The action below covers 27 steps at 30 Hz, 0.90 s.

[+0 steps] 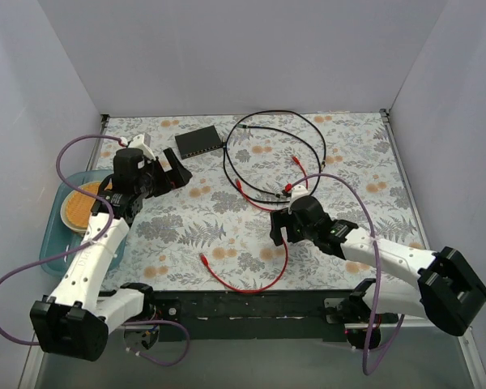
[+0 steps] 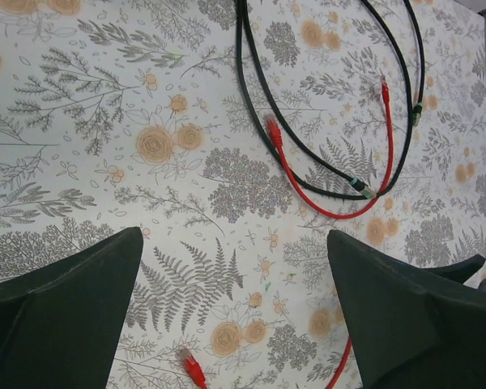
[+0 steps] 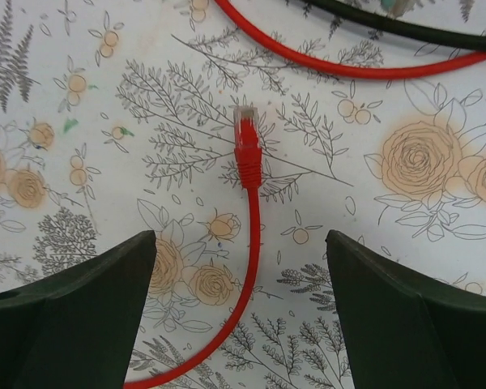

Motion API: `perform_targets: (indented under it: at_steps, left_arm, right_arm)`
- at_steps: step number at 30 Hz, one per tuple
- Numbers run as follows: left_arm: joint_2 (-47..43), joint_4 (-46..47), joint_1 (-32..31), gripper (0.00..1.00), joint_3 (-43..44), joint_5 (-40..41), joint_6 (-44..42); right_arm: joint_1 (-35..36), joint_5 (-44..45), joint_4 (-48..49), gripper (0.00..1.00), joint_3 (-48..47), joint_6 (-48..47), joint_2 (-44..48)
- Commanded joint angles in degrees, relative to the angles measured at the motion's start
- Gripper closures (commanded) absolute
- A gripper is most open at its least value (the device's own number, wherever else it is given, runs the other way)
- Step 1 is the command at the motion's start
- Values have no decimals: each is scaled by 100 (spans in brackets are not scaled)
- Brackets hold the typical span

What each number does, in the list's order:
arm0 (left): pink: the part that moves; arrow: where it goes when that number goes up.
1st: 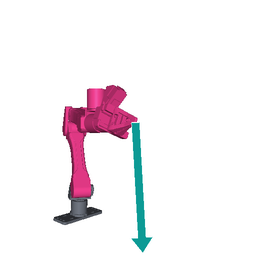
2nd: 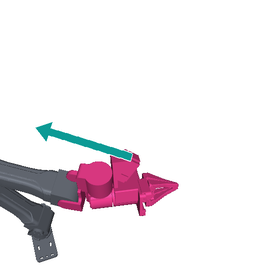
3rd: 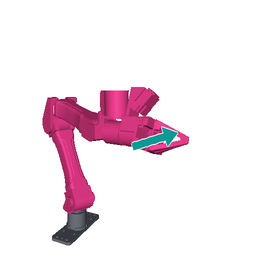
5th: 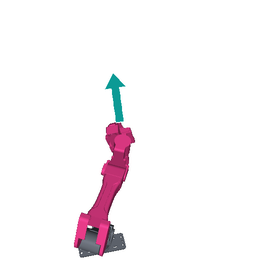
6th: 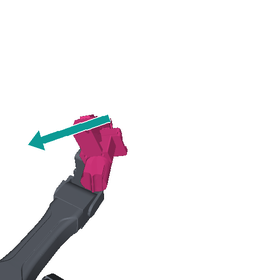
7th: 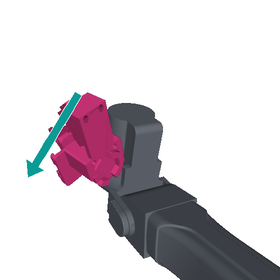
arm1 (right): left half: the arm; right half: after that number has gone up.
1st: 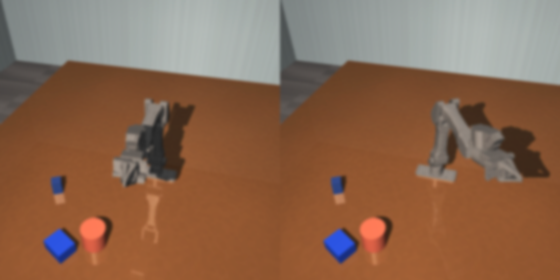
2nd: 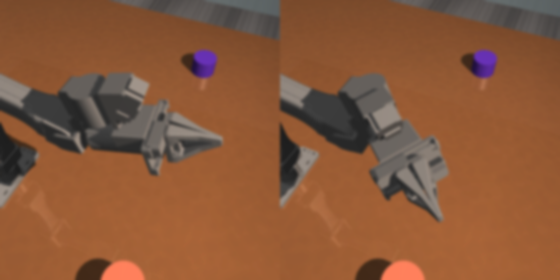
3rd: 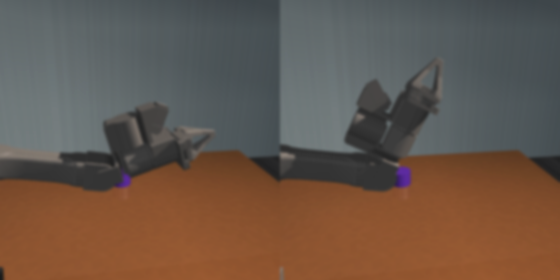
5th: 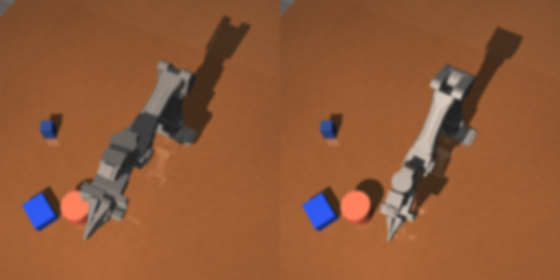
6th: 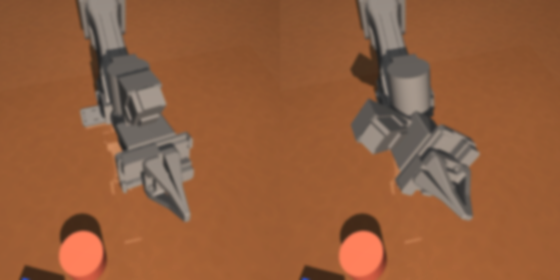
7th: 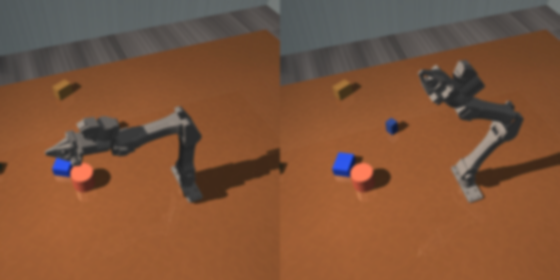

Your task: Insert the plug into the switch port

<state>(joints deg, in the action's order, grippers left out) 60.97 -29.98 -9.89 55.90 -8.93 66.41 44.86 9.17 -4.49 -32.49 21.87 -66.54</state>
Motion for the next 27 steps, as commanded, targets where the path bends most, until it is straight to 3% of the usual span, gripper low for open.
perform_targets:
  at_steps: [1,5,15,17,19,20,22,23,24,27]
  left_arm:
    - [2,-113,5,2,96,488,-268]
    - [64,-333,13,2,176,708,-375]
    - [-761,62,13,2,-132,392,-463]
    - [-823,71,13,2,-123,374,-445]
    - [-876,71,5,2,-97,348,-445]
    - [-894,36,13,2,-88,339,-445]
    - [-920,18,13,2,-62,330,-427]
    - [-929,-8,13,2,-27,330,-427]
    - [-920,-26,13,2,-18,313,-419]
    - [-920,-26,5,2,-9,129,-418]
  right_arm:
    - [119,252,211,10,50,2,-271]
    - [119,226,553,21,129,-7,-569]
    - [119,173,1126,39,50,-95,-1466]
    - [119,190,1196,51,15,-95,-1572]
    - [128,191,1240,57,23,-104,-1712]
    - [119,191,1249,69,23,-112,-1756]
    - [119,199,1232,81,15,-156,-1879]
    - [128,199,1179,92,15,-165,-1915]
    - [119,199,1161,97,32,-183,-1941]
    - [119,164,1109,99,41,-253,-1732]
